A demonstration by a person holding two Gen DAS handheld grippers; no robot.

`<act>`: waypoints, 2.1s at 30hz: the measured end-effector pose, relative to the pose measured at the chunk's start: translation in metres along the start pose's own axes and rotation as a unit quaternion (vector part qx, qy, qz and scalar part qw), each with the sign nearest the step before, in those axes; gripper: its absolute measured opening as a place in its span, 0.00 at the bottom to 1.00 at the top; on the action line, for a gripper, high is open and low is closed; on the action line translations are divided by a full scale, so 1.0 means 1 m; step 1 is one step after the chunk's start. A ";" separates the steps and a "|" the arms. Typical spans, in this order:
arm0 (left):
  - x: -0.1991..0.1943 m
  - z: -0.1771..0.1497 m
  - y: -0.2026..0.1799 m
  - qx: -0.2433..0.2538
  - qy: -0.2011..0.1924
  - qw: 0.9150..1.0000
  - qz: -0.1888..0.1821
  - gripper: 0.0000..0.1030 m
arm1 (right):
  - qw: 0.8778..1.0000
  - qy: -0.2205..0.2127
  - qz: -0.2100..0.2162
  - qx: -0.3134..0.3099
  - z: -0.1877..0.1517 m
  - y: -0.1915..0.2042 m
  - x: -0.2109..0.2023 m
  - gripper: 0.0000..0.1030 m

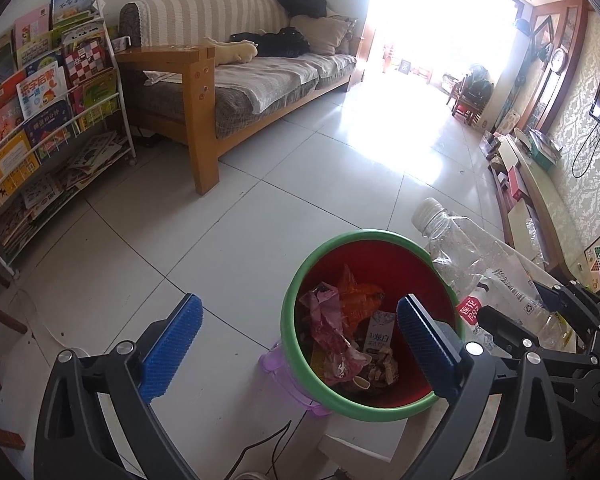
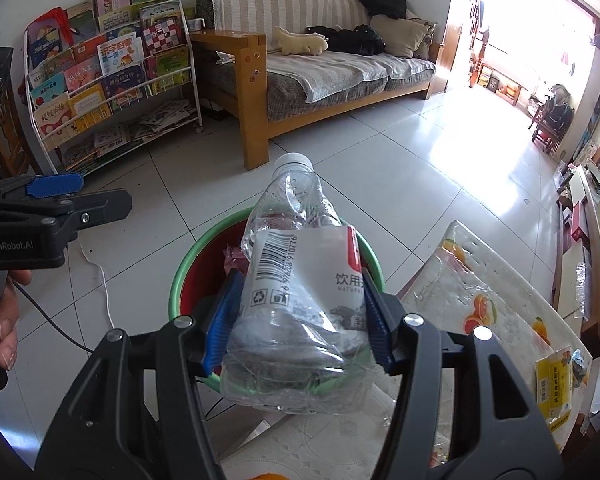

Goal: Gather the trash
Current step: 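Open the right tool over the bucket to drop the plastic bottle, then move both tools back over the table toward the yellow box and foil packet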

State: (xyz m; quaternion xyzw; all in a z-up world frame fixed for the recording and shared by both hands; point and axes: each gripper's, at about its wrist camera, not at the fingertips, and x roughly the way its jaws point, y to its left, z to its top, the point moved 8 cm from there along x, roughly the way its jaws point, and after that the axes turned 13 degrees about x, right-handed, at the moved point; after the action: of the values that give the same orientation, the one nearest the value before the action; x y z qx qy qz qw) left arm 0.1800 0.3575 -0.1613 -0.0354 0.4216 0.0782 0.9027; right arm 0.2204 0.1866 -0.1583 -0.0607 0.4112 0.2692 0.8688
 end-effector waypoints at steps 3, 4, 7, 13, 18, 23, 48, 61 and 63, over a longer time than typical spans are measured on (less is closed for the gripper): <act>-0.001 0.000 0.004 -0.006 -0.002 1.000 0.003 0.91 | 1.000 0.010 0.002 -0.006 -0.001 0.005 0.007 0.54; -0.001 0.000 0.006 -0.008 -0.004 1.000 0.004 0.91 | 1.000 0.018 0.003 -0.011 -0.002 0.006 0.009 0.54; -0.002 -0.001 0.008 -0.013 -0.006 1.000 0.006 0.91 | 1.000 0.014 -0.005 -0.013 -0.002 0.006 0.008 0.59; -0.001 -0.003 0.007 -0.018 -0.006 1.000 0.004 0.91 | 1.000 0.004 -0.017 -0.015 0.003 0.004 0.003 0.82; -0.005 -0.002 0.004 -0.015 -0.009 1.000 0.003 0.91 | 1.000 -0.003 -0.021 -0.016 0.004 0.002 -0.004 0.85; -0.013 0.003 -0.005 -0.012 -0.016 1.000 0.004 0.91 | 1.000 -0.012 -0.026 -0.013 0.005 -0.004 -0.016 0.86; -0.078 0.022 -0.328 0.130 -0.069 0.975 -0.168 0.92 | 0.967 -0.086 -0.199 0.131 -0.088 -0.311 -0.224 0.93; 0.011 0.009 -0.471 0.119 0.045 0.968 -0.217 0.92 | 0.963 -0.044 -0.221 0.150 -0.124 -0.441 -0.200 0.94; 0.030 0.009 -0.483 0.102 0.065 0.967 -0.224 0.92 | 0.964 -0.037 -0.215 0.155 -0.123 -0.454 -0.186 0.94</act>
State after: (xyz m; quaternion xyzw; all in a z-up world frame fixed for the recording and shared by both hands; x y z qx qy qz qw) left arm 0.2885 -0.1142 -0.1796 -0.0414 0.4662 -0.1717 0.8669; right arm 0.2759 -0.3163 -0.1523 -0.0024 0.3924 0.0113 0.9197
